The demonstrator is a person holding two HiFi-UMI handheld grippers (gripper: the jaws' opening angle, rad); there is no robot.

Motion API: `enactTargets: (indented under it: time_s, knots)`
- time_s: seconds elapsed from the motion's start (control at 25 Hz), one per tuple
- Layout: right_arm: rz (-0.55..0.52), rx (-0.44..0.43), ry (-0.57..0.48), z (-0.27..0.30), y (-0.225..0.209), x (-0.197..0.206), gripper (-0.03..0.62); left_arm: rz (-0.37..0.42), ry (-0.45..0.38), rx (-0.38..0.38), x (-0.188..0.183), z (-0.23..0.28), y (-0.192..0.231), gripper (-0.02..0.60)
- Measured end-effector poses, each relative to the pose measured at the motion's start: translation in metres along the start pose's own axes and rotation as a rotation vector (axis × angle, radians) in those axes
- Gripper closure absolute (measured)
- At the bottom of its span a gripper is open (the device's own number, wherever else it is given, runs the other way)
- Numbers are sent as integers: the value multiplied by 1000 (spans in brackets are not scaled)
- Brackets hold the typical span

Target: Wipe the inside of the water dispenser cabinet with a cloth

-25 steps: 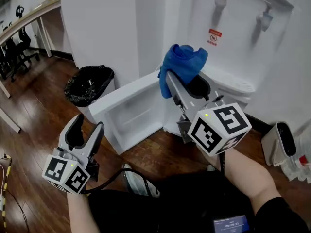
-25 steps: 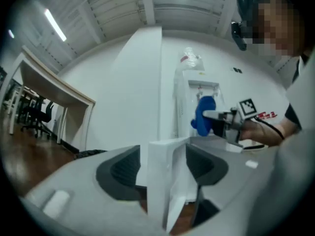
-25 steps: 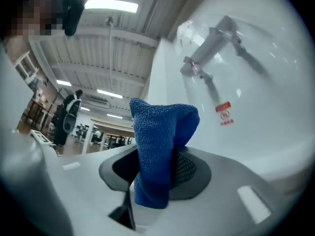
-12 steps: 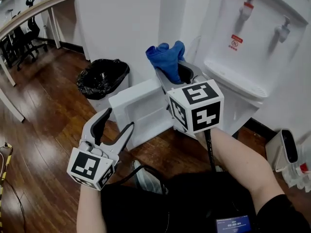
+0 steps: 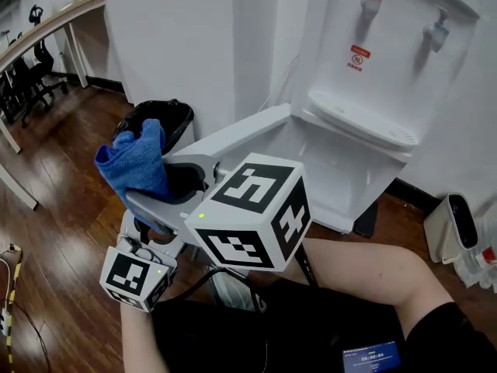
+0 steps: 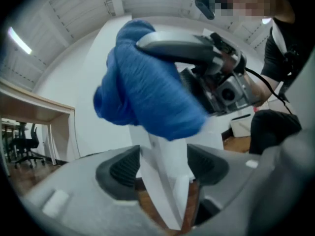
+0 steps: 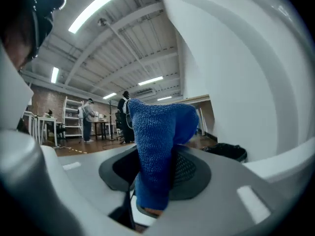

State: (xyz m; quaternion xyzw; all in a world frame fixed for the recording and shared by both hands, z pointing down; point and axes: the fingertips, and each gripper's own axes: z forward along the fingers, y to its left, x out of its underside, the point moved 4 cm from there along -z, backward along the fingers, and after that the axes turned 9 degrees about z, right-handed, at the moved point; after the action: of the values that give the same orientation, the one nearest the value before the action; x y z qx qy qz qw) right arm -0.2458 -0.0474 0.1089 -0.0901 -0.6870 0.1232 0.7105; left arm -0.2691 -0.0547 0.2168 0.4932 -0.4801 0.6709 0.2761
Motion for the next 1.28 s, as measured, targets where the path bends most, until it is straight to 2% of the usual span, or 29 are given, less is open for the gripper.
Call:
enactTargets:
  time_s: [0.12, 0.28, 0.36, 0.48, 0.64, 0.72, 0.8, 0.88, 0.96, 1.04, 1.16, 1.28]
  knots:
    - [33, -13, 30, -16, -13, 26, 442, -19, 42, 9, 4, 3, -2, 258]
    - [98, 75, -13, -48, -68, 42, 444, 4, 66, -5, 7, 6, -5, 247]
    - [130, 193, -50, -76, -108, 43, 444, -15, 72, -6, 7, 9, -6, 239]
    - [183, 414, -101, -127, -176, 53, 445, -19, 85, 3, 16, 9, -3, 239]
    - [353, 639, -227, -204, -248, 70, 447, -33, 119, 5, 25, 11, -4, 239]
    - [351, 707, -251, -225, -262, 70, 447, -42, 118, 12, 24, 14, -5, 238]
    - [270, 737, -227, -221, -258, 65, 447, -48, 105, 21, 23, 16, -5, 238]
    - [155, 727, -199, -198, -240, 58, 447, -62, 99, 31, 22, 16, -6, 239]
    - [42, 667, -180, -163, -212, 48, 447, -75, 87, 46, 22, 14, -6, 238]
    - [-26, 562, -156, -123, -176, 43, 447, -86, 91, 54, 22, 14, -6, 238]
    - [-116, 346, -83, -68, -116, 53, 447, -64, 115, 79, 29, 13, -8, 239]
    - [-273, 175, -21, -25, -61, 63, 447, -3, 206, 130, 47, 12, -14, 238]
